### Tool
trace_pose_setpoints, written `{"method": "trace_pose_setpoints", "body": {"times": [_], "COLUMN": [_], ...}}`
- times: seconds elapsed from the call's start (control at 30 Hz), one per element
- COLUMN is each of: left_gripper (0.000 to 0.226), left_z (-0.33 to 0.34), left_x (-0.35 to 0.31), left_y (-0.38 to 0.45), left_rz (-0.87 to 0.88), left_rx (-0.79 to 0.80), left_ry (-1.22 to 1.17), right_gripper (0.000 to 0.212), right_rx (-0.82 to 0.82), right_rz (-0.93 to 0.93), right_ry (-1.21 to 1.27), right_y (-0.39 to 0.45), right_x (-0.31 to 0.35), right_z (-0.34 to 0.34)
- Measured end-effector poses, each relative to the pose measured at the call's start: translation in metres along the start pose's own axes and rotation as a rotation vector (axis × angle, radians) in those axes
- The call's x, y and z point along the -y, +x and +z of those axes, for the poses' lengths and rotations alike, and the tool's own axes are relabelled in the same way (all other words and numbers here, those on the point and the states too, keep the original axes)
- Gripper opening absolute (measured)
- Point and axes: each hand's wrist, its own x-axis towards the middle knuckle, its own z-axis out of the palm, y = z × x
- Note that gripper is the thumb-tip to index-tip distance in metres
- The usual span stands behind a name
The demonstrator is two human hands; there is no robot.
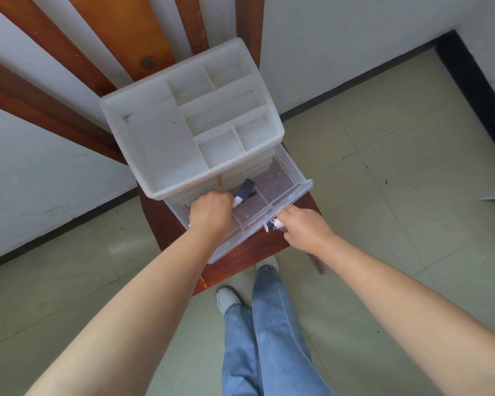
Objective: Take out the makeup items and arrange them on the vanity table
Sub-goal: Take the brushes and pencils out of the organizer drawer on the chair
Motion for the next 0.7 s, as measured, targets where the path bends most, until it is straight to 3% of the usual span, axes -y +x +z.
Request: {"method": "trace_pose_setpoints", "body": {"times": [0.1, 0.27, 0.7], "left_gripper": [0.021, 0.021, 0.02], "left_z": [-0.0029, -0.0013, 0.0031], "left_x": [-0.0023, -0.0015, 0.0011], "left_y": [0.0023, -0.003, -0.0052], "left_rz": [-0.028, 0.092, 0.068], "left_rx": [0.026, 0.035, -0.016], "left_ry": [-0.009, 0.077, -0.068], "right_gripper": [0.039, 0.038, 0.035], "right_rx": [-0.005, -0.012, 0.008], "right_rz": [-0.009, -0.009, 0.007], "right_ry": [-0.004, -0.004, 0.009], "right_y": [0.0002, -0.0005, -0.0015], "right_x": [-0.0023, -0.0025, 0.0], "right_z": [0.0008, 0.0012, -0.0016]}}
